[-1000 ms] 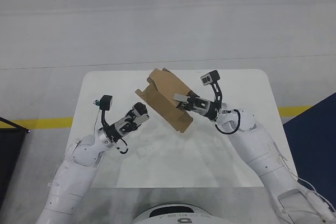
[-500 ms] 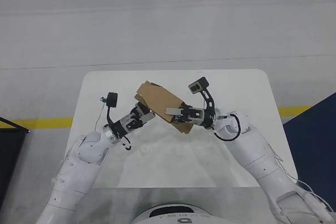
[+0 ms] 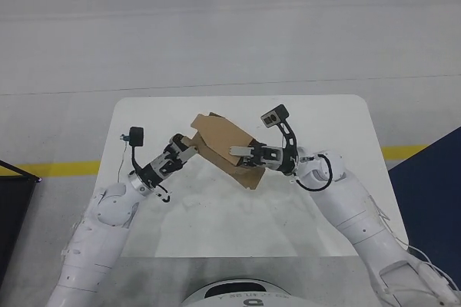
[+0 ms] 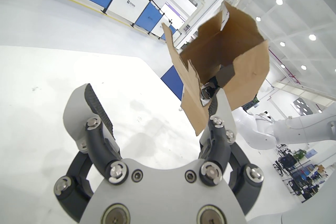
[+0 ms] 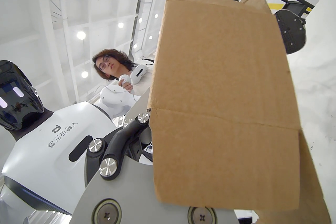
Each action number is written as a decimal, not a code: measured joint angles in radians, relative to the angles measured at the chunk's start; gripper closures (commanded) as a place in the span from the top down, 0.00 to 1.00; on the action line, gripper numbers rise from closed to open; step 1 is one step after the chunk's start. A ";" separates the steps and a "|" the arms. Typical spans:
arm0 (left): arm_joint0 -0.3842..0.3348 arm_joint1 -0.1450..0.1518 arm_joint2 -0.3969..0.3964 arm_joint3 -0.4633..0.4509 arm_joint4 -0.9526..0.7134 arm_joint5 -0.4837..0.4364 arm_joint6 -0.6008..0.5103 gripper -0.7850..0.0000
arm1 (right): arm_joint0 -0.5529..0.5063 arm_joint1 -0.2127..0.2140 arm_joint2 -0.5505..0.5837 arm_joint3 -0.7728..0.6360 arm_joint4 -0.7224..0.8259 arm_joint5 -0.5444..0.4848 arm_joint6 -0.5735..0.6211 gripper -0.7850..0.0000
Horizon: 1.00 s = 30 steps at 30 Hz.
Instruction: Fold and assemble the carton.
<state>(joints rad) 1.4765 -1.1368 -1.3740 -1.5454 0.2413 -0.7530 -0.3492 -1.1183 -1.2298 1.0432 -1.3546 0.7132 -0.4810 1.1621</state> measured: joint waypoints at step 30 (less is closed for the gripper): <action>0.043 0.023 -0.125 -0.231 0.009 0.078 0.017 1.00 | 0.033 -0.107 -0.041 0.217 0.620 0.176 0.353 0.00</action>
<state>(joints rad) 1.5193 -1.1137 -1.4990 -1.7760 0.2508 -0.6747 -0.3320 -1.0851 -1.3368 1.0018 -1.1379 1.3328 -0.3053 1.5148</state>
